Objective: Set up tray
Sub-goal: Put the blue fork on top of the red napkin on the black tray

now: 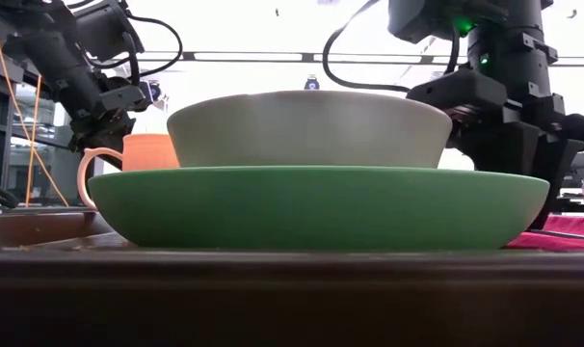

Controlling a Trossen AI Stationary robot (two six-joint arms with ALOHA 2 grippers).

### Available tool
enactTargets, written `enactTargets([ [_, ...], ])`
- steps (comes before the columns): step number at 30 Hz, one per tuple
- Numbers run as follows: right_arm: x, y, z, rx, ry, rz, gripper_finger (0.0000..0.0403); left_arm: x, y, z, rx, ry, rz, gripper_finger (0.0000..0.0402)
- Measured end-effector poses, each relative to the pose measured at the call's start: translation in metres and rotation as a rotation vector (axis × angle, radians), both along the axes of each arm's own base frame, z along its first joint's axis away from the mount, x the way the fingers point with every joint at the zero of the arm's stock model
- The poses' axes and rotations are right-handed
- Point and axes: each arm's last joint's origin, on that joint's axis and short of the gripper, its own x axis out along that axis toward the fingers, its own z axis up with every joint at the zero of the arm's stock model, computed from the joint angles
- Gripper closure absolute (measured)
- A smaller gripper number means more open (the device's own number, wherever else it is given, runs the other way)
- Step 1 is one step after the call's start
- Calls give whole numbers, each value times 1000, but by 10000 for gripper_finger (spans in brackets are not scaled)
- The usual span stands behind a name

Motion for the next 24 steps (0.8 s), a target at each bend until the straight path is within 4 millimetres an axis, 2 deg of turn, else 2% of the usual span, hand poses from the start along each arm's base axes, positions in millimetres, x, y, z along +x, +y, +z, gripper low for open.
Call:
enactTargets([
  [24,2,2,-10,15,37,8,291,0,0,0,0,-3,0,334],
])
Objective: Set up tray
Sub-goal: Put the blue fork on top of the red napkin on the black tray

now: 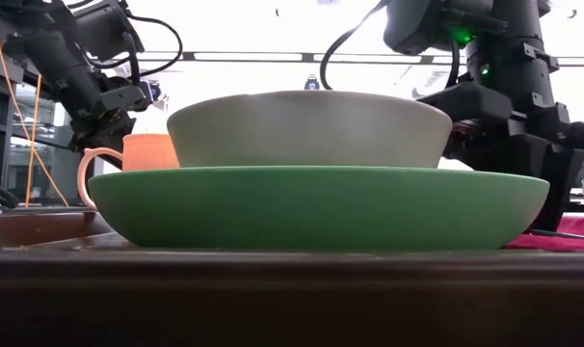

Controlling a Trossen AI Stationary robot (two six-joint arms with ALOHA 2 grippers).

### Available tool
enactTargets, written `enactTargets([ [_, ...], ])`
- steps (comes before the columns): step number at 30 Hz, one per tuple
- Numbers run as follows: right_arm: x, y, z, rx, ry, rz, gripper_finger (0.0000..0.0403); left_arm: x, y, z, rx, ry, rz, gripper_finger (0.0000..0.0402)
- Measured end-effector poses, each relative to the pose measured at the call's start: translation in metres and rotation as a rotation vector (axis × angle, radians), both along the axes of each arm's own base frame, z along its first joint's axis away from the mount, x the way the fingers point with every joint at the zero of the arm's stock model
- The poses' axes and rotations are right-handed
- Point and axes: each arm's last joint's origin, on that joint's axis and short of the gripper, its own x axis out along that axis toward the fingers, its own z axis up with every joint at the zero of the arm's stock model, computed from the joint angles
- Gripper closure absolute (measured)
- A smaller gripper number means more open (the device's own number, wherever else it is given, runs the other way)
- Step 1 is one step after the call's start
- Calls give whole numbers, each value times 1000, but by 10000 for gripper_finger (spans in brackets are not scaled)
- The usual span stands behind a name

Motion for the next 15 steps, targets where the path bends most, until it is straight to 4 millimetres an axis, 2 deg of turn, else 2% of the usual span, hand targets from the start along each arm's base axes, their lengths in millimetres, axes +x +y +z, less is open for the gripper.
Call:
enactTargets([
  [15,-3,-1,0,-11,37,-68,291,0,0,0,0,0,0,334],
])
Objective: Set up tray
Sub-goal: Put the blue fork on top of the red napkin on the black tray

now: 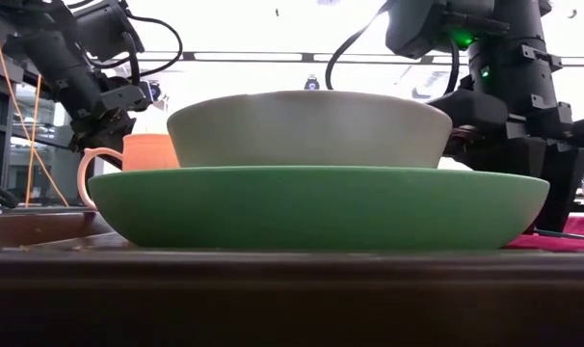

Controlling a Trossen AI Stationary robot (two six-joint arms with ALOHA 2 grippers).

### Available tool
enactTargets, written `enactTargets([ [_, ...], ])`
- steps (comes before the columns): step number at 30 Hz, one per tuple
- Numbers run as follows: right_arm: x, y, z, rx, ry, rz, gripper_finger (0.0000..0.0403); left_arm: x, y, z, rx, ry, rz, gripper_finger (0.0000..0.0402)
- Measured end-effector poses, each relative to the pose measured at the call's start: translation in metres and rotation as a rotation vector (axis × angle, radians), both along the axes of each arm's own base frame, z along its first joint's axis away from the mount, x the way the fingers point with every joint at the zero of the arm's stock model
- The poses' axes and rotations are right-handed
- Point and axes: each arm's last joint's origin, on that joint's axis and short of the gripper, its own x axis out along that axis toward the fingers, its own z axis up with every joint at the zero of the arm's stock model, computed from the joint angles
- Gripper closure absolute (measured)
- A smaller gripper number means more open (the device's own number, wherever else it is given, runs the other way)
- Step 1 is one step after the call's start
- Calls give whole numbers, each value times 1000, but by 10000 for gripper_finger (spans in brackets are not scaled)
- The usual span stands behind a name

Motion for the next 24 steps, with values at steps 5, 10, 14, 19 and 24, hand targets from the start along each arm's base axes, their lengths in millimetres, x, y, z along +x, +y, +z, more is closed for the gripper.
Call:
enactTargets([
  [5,0,0,0,-1,3,-24,291,0,0,0,0,0,0,334],
  [10,0,0,0,-1,6,-38,291,0,0,0,0,0,0,334],
  [14,0,0,0,0,9,-50,291,0,0,0,0,1,0,334],
  [19,-1,0,0,2,16,-50,291,0,0,0,0,1,0,334],
  [24,-4,-1,0,-5,44,-50,291,0,0,0,0,2,0,334],
])
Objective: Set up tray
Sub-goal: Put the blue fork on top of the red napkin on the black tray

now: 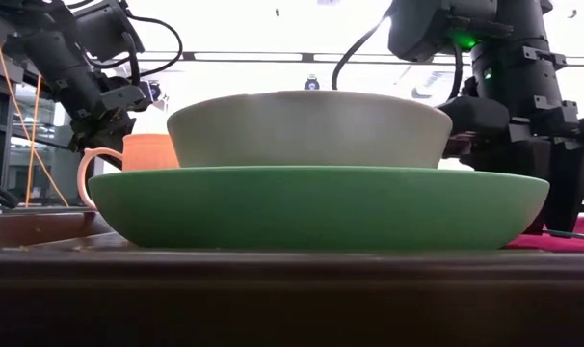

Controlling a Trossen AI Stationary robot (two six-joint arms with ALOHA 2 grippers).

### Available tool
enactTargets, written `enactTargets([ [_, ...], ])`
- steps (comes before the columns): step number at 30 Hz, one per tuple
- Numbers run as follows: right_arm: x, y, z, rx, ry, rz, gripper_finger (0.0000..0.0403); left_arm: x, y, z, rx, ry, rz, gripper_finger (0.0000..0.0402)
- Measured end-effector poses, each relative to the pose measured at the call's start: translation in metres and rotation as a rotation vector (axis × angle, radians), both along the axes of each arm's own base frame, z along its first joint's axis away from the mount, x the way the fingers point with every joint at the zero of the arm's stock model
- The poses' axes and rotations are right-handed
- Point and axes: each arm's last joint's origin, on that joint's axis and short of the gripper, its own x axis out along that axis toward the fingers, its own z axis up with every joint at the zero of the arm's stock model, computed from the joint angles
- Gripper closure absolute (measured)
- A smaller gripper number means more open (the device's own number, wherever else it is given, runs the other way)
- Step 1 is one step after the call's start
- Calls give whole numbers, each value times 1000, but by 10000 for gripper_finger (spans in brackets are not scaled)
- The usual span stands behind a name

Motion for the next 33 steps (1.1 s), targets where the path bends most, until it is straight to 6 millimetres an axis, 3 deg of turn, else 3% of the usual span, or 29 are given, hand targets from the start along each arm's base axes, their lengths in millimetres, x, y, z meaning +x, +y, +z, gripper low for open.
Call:
enactTargets([
  [33,6,2,2,32,-68,28,291,0,0,0,2,-6,1,334],
])
